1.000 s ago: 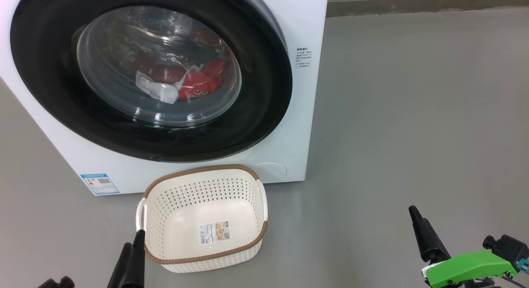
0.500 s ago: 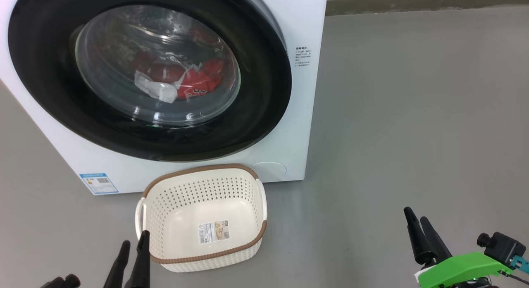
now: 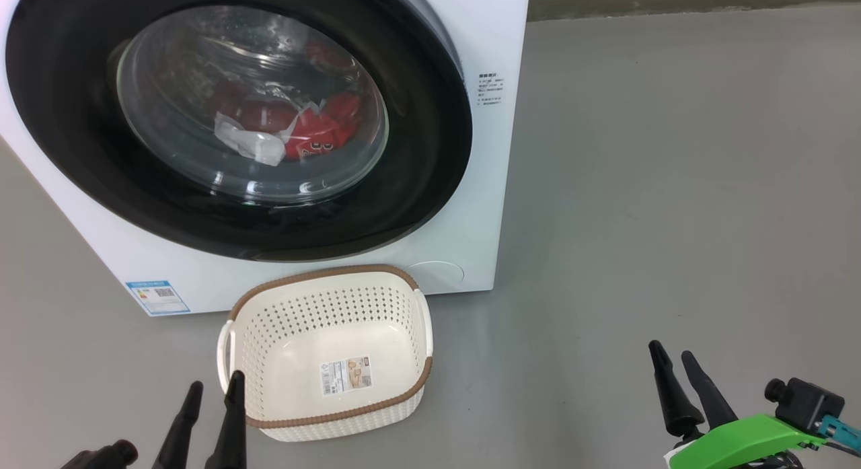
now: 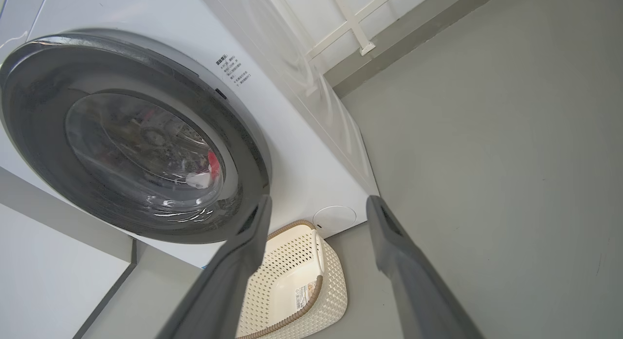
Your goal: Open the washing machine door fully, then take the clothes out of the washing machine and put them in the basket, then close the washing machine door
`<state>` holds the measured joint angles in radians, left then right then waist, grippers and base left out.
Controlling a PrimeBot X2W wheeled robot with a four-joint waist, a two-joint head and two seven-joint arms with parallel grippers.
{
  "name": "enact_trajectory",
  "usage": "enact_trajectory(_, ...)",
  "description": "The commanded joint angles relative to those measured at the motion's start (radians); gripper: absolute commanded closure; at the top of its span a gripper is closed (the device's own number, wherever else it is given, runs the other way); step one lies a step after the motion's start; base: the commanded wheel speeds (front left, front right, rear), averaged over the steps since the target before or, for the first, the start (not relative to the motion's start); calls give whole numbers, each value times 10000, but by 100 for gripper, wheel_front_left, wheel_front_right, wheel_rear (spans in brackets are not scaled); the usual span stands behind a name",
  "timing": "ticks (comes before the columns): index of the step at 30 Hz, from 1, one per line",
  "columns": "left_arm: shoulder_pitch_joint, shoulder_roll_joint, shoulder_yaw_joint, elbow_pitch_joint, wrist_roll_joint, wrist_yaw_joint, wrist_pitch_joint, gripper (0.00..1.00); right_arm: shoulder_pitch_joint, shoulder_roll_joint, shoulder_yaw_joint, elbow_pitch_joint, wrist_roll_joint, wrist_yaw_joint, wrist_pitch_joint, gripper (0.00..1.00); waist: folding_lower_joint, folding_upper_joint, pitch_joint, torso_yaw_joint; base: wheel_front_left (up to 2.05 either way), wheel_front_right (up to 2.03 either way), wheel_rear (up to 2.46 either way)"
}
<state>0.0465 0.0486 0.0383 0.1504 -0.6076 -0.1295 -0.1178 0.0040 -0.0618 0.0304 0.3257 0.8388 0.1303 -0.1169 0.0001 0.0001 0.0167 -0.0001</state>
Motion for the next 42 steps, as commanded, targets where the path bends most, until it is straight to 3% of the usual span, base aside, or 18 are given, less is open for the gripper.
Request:
enact_trajectory(1,-35,176,241,-357,427,56,-158,0,-102,-193,222,-278,-350,3,-177,0,-1,-1,8,-8,0,0,0)
enact_trajectory(21,275,225,242,-549,2982,115,-780,0,190,-378,344,-322,-2321,3,-795,0,-1,-1,-95,21,0,0,0)
enact_trajectory(42,520,128,634,-241,4449,-5,-1373,0,722,-193,-238,-677,-4134,4,-1384,0,-1,-1,-15,-60,0,0,0)
